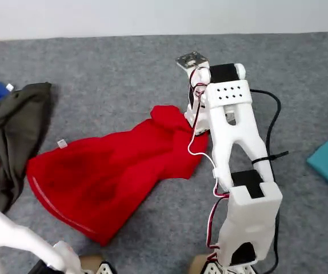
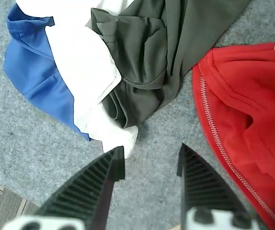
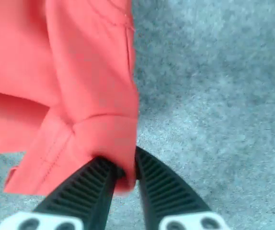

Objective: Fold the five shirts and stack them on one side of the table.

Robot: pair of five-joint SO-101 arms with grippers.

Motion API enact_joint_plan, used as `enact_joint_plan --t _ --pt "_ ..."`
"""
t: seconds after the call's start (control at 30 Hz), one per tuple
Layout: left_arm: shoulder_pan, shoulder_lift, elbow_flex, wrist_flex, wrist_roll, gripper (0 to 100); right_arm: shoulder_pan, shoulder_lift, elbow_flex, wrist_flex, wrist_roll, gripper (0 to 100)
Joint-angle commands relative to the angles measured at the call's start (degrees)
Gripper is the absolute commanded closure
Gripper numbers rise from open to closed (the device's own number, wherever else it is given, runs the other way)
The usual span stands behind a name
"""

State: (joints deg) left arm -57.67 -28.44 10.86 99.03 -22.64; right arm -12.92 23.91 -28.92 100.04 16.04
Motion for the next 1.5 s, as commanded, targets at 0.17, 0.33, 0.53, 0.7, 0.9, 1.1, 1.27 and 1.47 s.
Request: enact_joint_plan --t 0.17,0.33,0.53,0.7,0.9,1.1,1.27,1.47 --pt "0.09 -1.76 -0.31 1.32 -0.44 81 0.13 -9.36 -0.62 1.63 -10.11 63.5" --pt "0.09 -1.76 -0.31 1.32 -0.44 81 -3.65 -13.58 -0.26 2.15 -15.21 63.4" --pt "0.09 -1.76 -0.31 1.32 -0.44 81 -11.91 -11.91 -0.18 2.15 -31.91 63.4" --pt "0.09 -1.76 -0.31 1.32 -0.44 81 -16.84 -6.2 -0.18 2.15 -41.85 63.4" --pt "0.0 -1.76 -0.31 1.32 -0.44 81 -18.07 -0.31 -0.18 2.15 -47.03 63.4" --pt "-0.26 -1.76 -0.31 1.32 -0.44 81 -17.98 3.12 -0.18 2.15 -51.16 63.4" --pt "0.0 -1.76 -0.31 1.32 -0.44 81 -16.66 5.85 -0.18 2.24 -53.36 63.4" --pt "0.0 -1.76 -0.22 1.32 -0.44 81 -15.43 8.13 -0.26 2.15 -53.54 63.4"
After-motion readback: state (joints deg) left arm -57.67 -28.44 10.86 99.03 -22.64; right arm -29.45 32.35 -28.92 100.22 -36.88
